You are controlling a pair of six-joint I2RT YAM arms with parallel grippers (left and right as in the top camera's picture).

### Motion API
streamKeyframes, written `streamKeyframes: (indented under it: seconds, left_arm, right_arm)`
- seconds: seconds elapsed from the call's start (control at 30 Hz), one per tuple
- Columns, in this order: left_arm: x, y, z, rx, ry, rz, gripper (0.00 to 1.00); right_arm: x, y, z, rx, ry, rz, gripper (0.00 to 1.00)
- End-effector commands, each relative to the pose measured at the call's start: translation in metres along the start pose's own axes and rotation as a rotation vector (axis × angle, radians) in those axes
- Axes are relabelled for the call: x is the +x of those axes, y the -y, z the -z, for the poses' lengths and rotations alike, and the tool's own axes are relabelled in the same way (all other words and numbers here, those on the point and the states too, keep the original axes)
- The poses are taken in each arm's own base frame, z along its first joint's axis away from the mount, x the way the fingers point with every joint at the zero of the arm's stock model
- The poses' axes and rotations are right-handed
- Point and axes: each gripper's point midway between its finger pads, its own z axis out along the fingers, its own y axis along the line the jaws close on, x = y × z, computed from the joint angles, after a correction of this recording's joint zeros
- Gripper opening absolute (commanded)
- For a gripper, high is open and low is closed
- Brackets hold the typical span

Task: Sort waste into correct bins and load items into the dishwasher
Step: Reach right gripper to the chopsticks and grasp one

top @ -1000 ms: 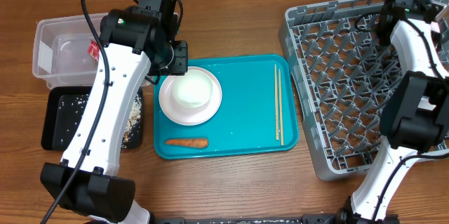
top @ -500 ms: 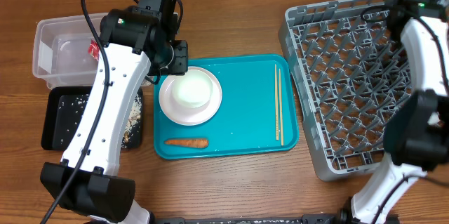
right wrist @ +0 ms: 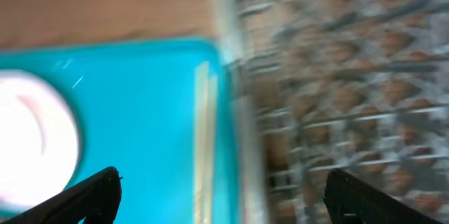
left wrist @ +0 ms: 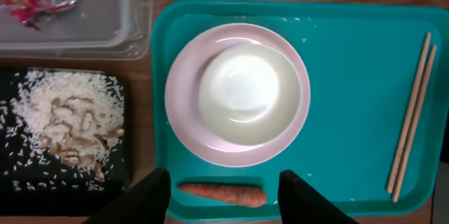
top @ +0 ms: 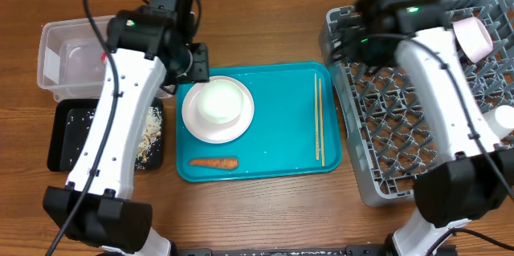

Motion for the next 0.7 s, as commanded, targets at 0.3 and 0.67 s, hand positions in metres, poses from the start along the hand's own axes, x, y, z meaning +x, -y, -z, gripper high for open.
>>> streamKeyframes:
  seconds: [0.3, 0.67]
  left_arm:
    - [-0.011, -0.072, 0.005, -0.045, 0.002, 0.261, 0.54]
    - [-0.012, -0.076, 0.005, -0.071, 0.010, 0.254, 0.54]
  right_arm:
    - [0.059, -0.073, -0.061, -0.034, -0.274, 0.045, 0.94]
    - [0.097, -0.076, -0.108, 0.011, -0.446, 0.029, 0.89]
